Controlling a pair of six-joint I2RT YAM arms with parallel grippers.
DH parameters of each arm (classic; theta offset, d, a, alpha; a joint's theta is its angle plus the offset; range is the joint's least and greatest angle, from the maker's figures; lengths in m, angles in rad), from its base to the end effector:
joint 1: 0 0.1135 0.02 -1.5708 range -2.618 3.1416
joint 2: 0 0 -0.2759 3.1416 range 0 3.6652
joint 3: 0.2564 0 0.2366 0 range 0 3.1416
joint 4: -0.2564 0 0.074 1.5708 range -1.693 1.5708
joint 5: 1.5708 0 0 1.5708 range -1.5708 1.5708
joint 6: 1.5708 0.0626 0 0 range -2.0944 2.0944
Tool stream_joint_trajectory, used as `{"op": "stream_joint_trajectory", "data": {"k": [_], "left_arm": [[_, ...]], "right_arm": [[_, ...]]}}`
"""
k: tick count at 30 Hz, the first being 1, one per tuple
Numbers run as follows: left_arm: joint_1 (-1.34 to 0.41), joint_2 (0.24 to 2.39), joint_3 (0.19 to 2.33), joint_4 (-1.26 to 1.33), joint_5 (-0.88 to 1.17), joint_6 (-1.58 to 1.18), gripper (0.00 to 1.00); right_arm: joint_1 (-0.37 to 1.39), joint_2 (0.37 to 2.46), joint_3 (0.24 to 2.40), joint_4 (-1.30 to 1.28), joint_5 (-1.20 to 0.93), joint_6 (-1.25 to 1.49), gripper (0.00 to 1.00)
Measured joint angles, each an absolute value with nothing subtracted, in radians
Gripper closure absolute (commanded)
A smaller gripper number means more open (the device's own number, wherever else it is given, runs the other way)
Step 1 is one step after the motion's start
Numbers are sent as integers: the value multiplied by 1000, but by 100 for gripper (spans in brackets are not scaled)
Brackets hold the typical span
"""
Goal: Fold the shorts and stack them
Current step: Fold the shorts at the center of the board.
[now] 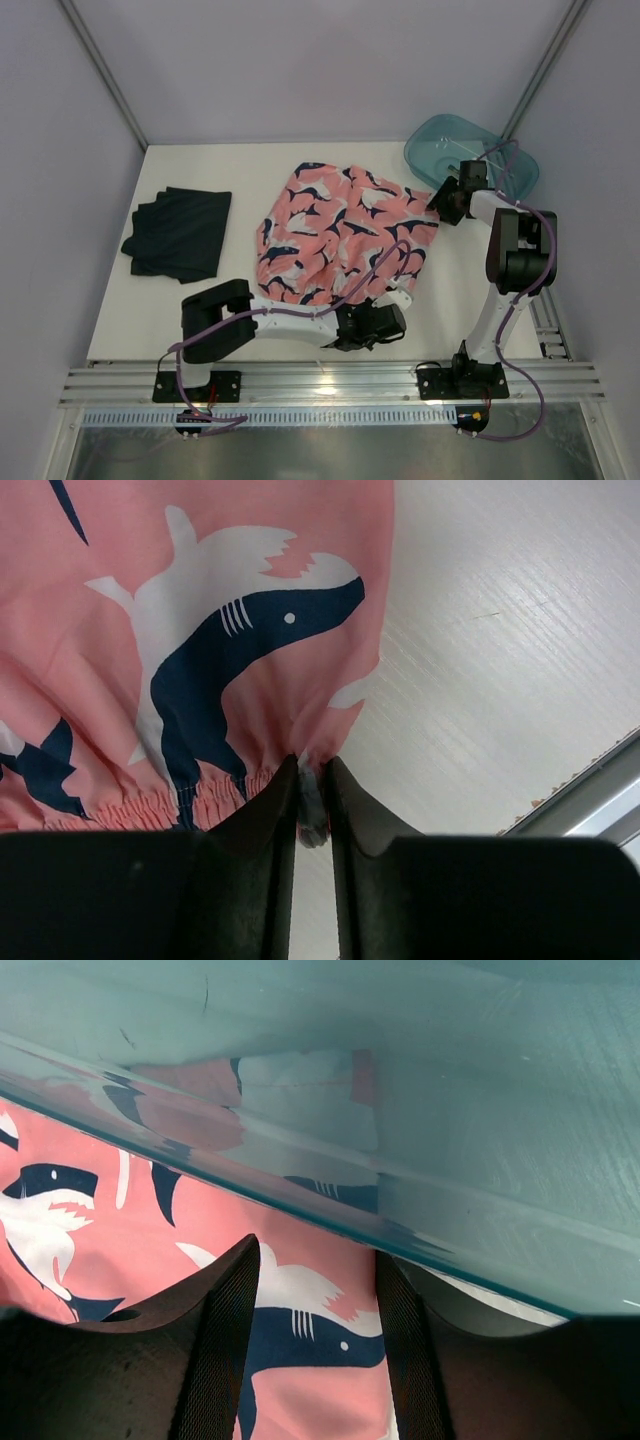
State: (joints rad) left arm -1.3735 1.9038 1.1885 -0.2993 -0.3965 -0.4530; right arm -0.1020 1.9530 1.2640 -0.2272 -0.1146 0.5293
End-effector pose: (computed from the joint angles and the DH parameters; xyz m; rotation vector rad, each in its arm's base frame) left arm 0.1005 -0.3795 0.1576 0.9760 2.2894 -0.2564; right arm 0.4192 -0.0357 0.1623 0.7318 2.3980 0.3210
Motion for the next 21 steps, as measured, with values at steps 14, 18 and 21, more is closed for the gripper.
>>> {"op": "stream_joint_trajectory", "data": {"k": [14, 18, 21], "left_arm": [[-1385, 1811, 1081, -341, -456, -598, 100], [-1385, 1762, 1024, -342, -450, -641, 100], [-1385, 1726, 991, -342, -441, -662, 100]], "right_arm": [[-67, 1907, 1184, -185, -90, 521, 46], [-52, 1855, 1112, -173, -73, 524, 60], [-46, 1836, 1076, -167, -60, 524, 90]]}}
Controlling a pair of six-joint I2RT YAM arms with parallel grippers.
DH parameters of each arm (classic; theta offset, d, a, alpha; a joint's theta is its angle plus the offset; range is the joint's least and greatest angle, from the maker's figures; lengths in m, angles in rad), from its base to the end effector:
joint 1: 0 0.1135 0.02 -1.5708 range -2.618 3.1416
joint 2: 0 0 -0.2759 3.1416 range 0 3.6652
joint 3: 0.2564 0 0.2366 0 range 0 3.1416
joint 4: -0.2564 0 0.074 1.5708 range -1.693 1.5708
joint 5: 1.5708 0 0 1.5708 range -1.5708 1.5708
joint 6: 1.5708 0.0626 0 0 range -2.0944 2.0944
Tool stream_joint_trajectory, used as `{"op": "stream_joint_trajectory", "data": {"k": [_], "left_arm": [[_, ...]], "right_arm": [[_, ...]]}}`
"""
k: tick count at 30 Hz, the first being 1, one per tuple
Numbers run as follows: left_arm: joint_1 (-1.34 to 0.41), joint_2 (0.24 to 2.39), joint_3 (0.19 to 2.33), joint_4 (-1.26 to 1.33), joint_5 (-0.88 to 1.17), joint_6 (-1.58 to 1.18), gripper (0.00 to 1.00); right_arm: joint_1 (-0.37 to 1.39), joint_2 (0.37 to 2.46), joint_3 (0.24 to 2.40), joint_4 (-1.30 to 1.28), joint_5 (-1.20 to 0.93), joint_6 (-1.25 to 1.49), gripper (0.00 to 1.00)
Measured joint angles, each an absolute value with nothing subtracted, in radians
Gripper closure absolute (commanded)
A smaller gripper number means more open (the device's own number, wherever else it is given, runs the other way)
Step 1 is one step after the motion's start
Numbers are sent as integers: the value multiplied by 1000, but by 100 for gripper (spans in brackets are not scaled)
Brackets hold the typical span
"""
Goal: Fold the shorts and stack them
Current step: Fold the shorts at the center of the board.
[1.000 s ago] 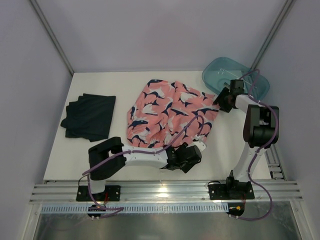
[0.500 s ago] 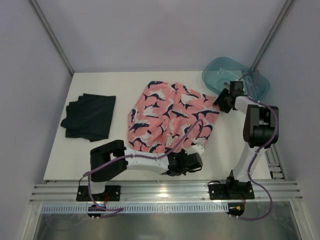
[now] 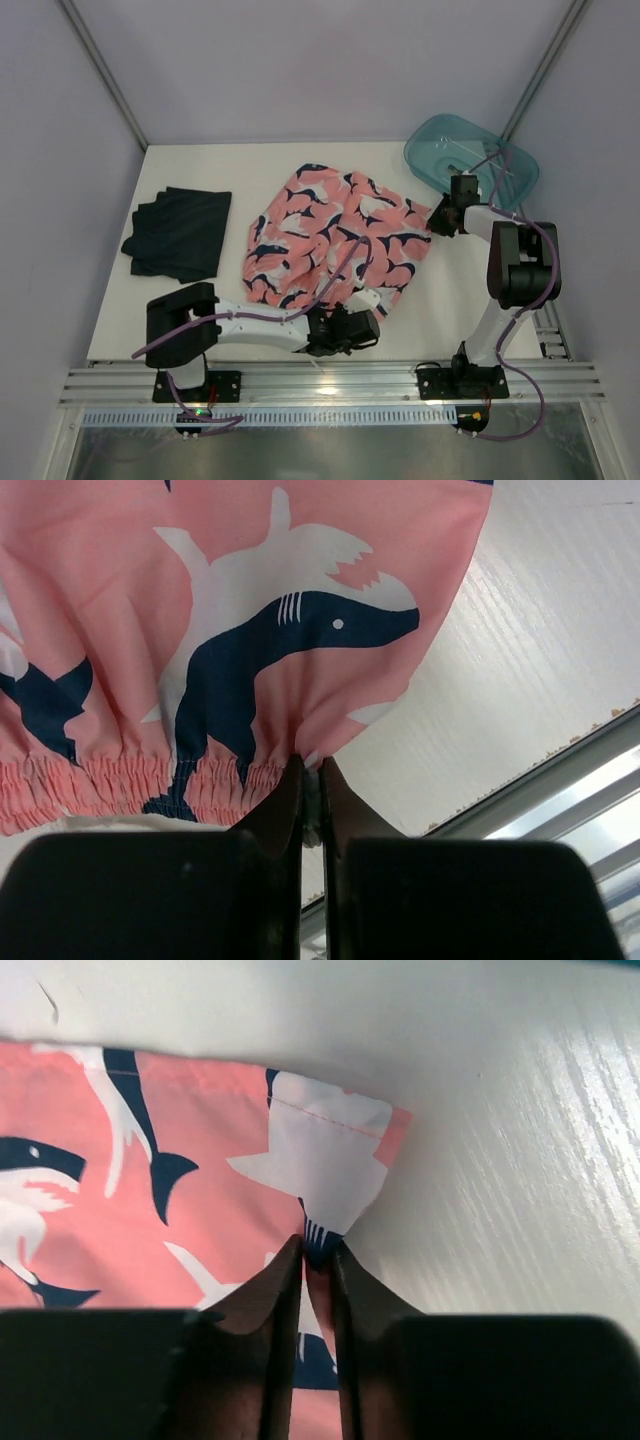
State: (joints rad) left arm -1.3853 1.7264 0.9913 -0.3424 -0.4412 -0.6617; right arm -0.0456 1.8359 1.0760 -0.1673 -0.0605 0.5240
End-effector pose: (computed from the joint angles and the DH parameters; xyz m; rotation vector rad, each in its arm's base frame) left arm 0.0880 -0.3239 0.1620 0.7545 2.3932 -0.2463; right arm 0.3812 -0.0136 0.1564 0.6827 2.4224 0.2728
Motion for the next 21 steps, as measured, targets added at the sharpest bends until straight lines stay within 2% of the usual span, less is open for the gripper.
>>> {"op": "stream_joint_trajectory", "data": {"k": [1, 7, 12, 21], "left_arm": [[-1385, 1713, 984, -344, -439, -669, 100], [-1385, 1620, 975, -359, -409, -707, 100], [-1388, 1522, 976, -344, -332, -770, 100], [-1438, 1487, 1008, -373, -256, -913, 100]], "right_arm": [[-45, 1829, 1066, -167, -56, 526, 96], [-47, 1765, 1055, -258, 18, 517, 96], [-100, 1600, 1072, -392, 80, 485, 96], [-203, 1359, 1088, -576, 132, 413, 96]]}}
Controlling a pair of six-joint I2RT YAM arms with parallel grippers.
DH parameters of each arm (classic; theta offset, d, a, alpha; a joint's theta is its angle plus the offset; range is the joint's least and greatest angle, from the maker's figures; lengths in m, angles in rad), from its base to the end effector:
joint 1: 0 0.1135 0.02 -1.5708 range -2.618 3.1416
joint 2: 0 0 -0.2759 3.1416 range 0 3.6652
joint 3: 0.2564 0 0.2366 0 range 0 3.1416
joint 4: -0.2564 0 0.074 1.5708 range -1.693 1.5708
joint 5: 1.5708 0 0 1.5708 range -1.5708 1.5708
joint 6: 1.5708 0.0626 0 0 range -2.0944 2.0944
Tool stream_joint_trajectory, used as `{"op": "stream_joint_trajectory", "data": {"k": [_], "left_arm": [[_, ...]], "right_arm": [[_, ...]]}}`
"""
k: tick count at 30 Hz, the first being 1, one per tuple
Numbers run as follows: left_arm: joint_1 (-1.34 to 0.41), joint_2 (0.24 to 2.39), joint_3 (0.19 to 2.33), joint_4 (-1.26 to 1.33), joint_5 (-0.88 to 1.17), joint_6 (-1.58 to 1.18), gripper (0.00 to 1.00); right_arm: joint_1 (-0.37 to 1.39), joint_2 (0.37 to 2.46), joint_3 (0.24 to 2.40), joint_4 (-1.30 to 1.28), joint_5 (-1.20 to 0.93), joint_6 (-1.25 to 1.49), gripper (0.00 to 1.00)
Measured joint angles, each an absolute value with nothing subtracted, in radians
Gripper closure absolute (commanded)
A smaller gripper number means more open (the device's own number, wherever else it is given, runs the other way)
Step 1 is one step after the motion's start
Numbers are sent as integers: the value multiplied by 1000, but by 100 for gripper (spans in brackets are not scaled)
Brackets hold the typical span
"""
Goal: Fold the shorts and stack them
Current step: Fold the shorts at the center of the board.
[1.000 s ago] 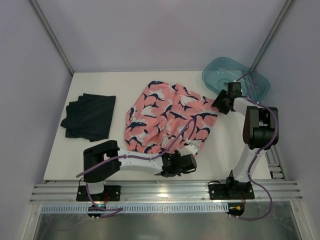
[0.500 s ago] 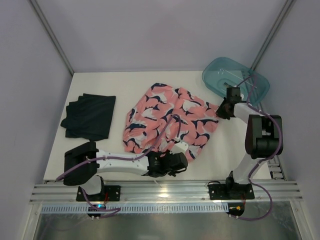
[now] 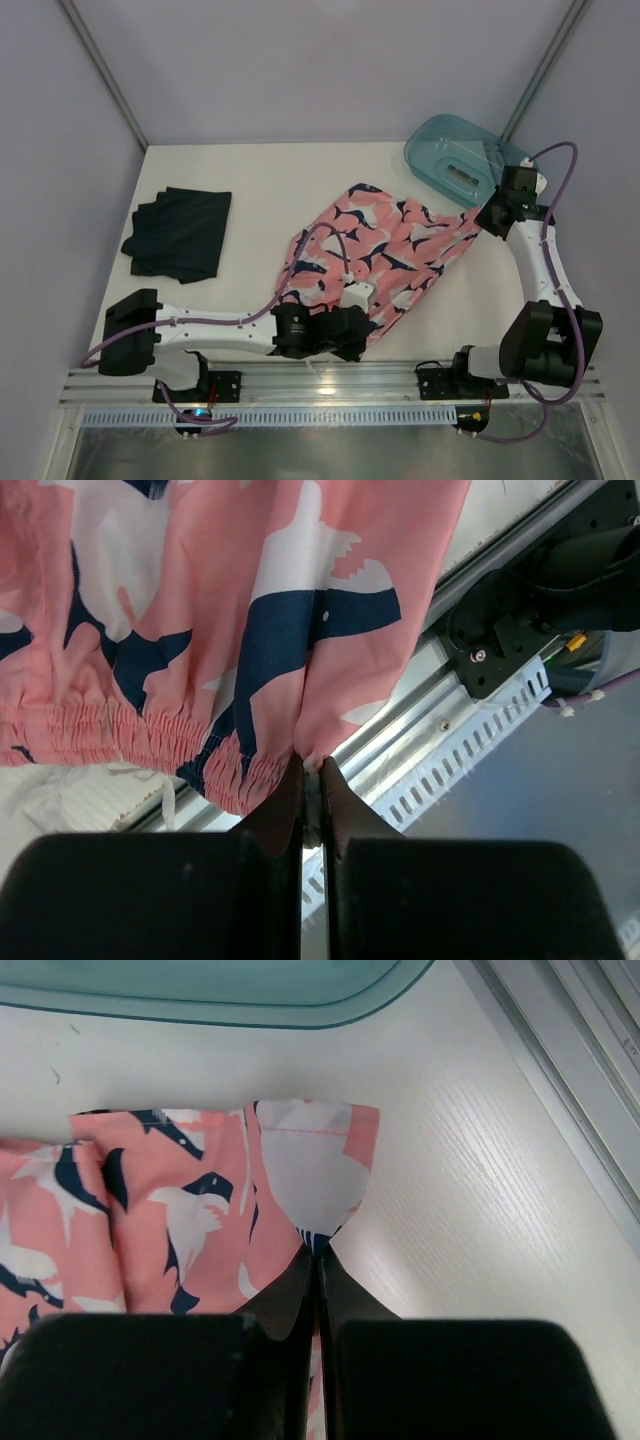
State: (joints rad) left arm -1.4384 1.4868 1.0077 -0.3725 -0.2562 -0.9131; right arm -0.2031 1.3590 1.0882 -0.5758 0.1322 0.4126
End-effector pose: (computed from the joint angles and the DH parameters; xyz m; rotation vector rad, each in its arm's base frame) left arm 0.0575 -0.3114 0.2349 0.5396 2.4796 -0.7539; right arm 0.2811 -0.0663 0.2779 0.7871 2.2763 -0.0632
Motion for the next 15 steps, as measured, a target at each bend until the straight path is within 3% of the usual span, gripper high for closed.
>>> {"op": "stream_joint_trajectory", "data": {"k": [7, 15], "left_arm": [[-1379, 1386, 999, -459, -255, -991, 100], [-1083, 1339, 1023, -725, -285, -1009, 100]], "right_arm": [[-89, 1376, 1318, -703, 121, 389, 96], [193, 1697, 1751, -715, 112, 386, 96]]}}
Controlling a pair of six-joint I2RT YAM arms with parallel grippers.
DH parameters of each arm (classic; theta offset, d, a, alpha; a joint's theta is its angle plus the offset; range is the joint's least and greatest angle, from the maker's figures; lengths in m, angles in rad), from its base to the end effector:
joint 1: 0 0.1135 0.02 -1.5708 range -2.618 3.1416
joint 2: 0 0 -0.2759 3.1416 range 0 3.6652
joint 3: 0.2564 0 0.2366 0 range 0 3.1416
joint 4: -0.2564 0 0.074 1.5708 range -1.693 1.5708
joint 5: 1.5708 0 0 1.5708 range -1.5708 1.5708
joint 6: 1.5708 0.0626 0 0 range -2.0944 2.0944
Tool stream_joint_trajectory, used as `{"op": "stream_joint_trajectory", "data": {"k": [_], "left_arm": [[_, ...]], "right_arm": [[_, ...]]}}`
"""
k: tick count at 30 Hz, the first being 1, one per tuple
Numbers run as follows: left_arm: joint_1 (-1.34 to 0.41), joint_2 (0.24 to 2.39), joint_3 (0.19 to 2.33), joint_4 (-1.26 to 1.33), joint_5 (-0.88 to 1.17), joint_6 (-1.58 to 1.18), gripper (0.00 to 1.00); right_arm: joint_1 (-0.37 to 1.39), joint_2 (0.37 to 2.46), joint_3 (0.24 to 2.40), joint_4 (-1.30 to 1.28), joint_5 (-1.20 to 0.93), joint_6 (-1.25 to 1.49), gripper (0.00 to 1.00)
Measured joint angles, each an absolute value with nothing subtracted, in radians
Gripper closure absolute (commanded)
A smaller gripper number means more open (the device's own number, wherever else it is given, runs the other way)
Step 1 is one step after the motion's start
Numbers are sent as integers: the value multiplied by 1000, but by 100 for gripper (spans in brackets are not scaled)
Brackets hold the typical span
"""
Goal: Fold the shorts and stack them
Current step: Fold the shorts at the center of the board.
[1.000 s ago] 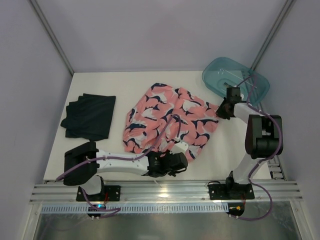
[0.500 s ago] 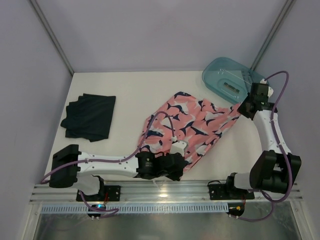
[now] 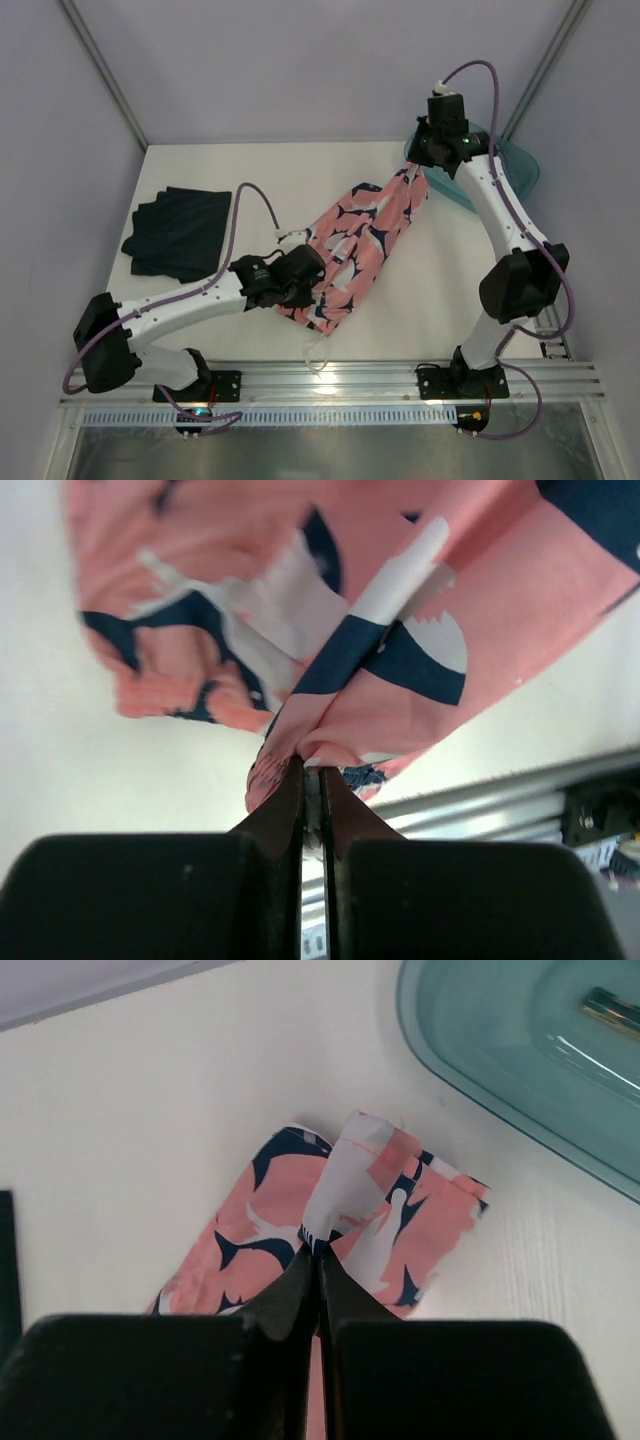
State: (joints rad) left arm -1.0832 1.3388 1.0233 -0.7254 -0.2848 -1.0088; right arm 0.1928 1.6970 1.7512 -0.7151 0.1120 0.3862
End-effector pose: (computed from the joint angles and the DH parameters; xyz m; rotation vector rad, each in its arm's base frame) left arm 0.1376 -0.2219 0.2523 -0.0044 2.6052 -0.4243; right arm 0.3817 0.0674 0.3759 0.2765 2.2165 0.1918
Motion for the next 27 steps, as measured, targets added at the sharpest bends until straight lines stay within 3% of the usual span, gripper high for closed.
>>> {"op": "stream_joint_trajectory", "data": {"k": [7, 10, 13, 14, 15, 20, 27], "left_arm": [[-770, 1345, 1011, -814, -219, -910, 100], [-659, 1430, 1011, -828, -177, -852, 83], [-584, 1543, 1011, -844, -151, -801, 69], [-567, 1573, 1011, -855, -151, -790, 68], [-550, 1598, 1015, -870, -153, -775, 66], [-488, 1626, 1129, -980, -208, -723, 49], [-452, 1661, 1345, -1021, -316, -672, 46]], "right_arm": [[279, 2070, 2034, -688, 30, 404, 94], [297, 2225, 2109, -664, -9, 422, 89], [299, 2333, 2134, -651, -40, 433, 76], [297, 2364, 2139, -651, -51, 437, 67], [295, 2384, 2144, -651, -60, 440, 63], [289, 2393, 2153, -656, -84, 395, 46], [281, 2209, 2037, -672, -72, 322, 43]]}}
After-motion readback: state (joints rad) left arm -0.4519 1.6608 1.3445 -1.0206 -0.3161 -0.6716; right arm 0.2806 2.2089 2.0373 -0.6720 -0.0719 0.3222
